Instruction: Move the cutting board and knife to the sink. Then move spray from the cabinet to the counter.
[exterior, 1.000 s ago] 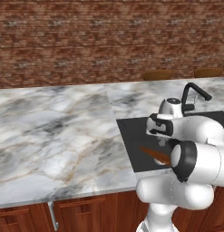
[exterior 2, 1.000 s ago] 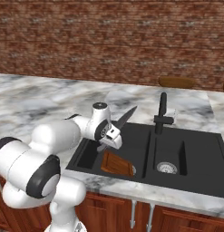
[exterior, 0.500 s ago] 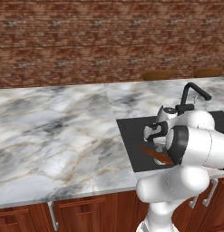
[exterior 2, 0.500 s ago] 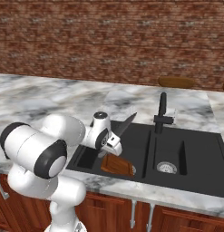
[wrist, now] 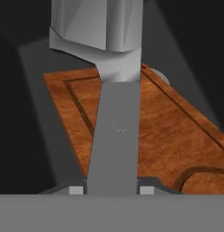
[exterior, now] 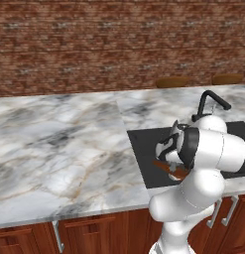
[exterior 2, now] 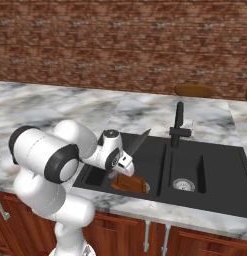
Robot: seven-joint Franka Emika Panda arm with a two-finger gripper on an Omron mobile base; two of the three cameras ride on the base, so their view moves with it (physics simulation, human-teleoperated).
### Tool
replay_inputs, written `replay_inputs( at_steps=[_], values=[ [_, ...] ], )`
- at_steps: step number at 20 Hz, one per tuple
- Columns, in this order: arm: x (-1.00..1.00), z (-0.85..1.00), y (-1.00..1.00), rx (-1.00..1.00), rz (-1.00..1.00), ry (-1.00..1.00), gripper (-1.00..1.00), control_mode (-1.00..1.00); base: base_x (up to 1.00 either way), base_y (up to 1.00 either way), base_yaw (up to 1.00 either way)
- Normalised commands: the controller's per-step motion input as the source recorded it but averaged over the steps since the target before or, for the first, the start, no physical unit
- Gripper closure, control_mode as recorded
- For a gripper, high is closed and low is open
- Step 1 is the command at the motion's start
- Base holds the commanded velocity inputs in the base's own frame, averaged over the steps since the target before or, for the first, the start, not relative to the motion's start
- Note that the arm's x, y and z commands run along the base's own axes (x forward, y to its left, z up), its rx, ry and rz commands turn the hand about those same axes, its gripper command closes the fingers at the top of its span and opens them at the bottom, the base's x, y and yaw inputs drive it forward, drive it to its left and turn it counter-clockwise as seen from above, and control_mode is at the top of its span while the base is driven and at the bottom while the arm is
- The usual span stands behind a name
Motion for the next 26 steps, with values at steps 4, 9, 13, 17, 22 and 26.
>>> replay_inputs(
  at_steps=[4,9,13,17,22,26],
  values=[
    [0.02,-0.12,0.0,0.0,0.0,0.0,1.0,-1.0,0.0,0.0,0.0],
    [0.0,-0.17,-0.01,0.01,0.0,0.0,1.0,-1.0,0.0,0.0,0.0],
    [0.0,-0.02,-0.02,0.11,-0.01,0.0,1.0,-1.0,0.0,0.0,0.0],
    [0.0,0.0,0.0,0.1,-0.01,-0.01,1.0,-1.0,0.0,0.0,0.0],
    [0.0,0.0,0.0,0.01,0.0,0.0,-1.0,-1.0,0.0,0.0,0.0],
    [-0.06,0.0,0.0,0.0,0.0,-0.02,-1.0,-1.0,0.0,0.0,0.0]
  ],
)
